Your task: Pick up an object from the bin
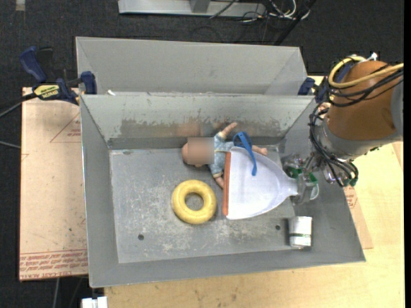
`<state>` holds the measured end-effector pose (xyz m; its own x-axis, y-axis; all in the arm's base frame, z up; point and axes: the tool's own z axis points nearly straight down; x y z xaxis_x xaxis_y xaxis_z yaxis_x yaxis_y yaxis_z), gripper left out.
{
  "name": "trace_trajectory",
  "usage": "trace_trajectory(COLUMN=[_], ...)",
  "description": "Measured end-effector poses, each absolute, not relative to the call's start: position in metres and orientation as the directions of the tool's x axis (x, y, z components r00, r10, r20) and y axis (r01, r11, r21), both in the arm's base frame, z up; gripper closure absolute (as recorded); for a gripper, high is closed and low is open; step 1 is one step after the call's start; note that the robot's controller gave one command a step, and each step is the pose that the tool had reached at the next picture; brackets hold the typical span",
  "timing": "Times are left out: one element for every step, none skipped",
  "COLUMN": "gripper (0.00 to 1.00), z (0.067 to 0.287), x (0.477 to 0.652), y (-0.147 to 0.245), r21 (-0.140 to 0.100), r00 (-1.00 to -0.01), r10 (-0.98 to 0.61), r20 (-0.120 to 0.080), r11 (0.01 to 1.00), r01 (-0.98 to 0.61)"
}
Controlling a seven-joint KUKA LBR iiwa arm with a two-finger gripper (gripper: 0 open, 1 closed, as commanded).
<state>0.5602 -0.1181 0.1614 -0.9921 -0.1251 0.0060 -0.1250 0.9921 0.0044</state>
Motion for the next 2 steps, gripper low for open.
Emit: trace_trajectory(gripper=[1.0, 1.0], z=[0.191, 0.221], x=[0.559, 0.565], y=[-0.121, -0.12], r21=[0.004, 0.004], r00=[-0.992, -0.991], r10=[-0.128, -0.134], r20=[0.005, 0.004], r11=[0.992, 0.991], r01=[-0.128, -0.134])
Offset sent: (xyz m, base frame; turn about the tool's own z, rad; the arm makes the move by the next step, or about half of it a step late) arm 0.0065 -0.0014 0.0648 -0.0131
